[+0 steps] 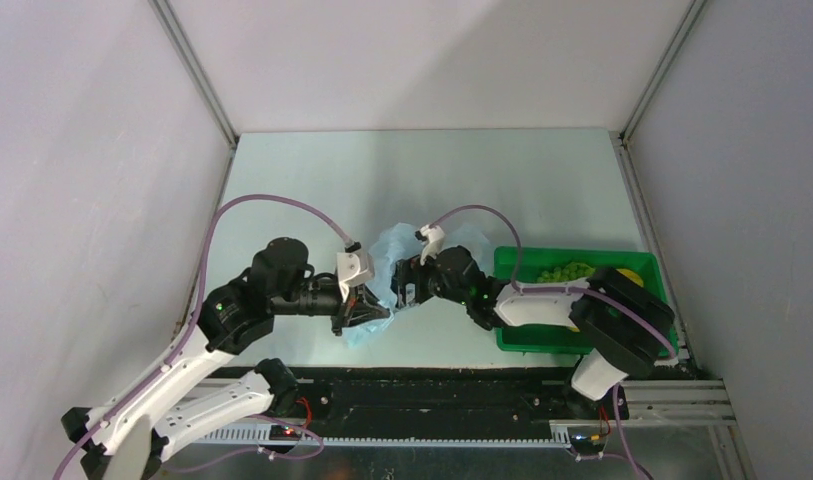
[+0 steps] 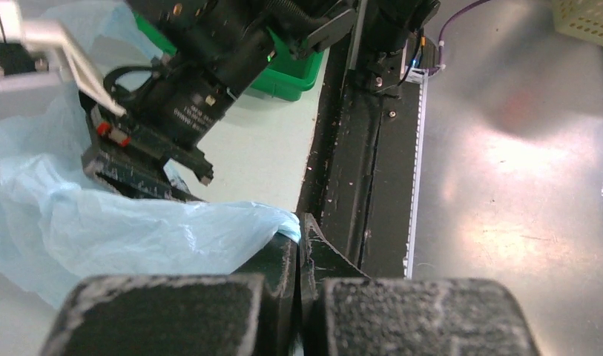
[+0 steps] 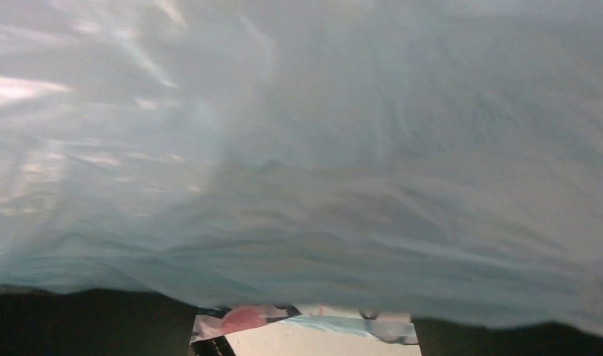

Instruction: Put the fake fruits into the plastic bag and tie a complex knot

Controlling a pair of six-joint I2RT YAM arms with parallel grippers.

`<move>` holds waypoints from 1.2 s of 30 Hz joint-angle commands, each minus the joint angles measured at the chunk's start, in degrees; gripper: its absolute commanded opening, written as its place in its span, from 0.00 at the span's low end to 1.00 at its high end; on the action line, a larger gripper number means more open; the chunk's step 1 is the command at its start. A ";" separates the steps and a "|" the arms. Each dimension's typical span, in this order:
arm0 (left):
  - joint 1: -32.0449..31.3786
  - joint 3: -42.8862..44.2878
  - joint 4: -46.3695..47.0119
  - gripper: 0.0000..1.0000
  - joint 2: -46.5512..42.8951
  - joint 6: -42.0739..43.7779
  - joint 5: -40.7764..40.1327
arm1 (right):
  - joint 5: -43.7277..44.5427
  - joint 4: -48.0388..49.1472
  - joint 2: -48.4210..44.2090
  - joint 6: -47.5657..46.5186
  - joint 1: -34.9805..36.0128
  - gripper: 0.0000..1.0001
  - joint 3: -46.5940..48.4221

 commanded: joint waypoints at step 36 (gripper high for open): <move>2.28 -1.36 7.61 0.00 0.40 4.41 -28.68 | 15.11 -23.85 -9.48 -0.62 4.77 0.99 6.05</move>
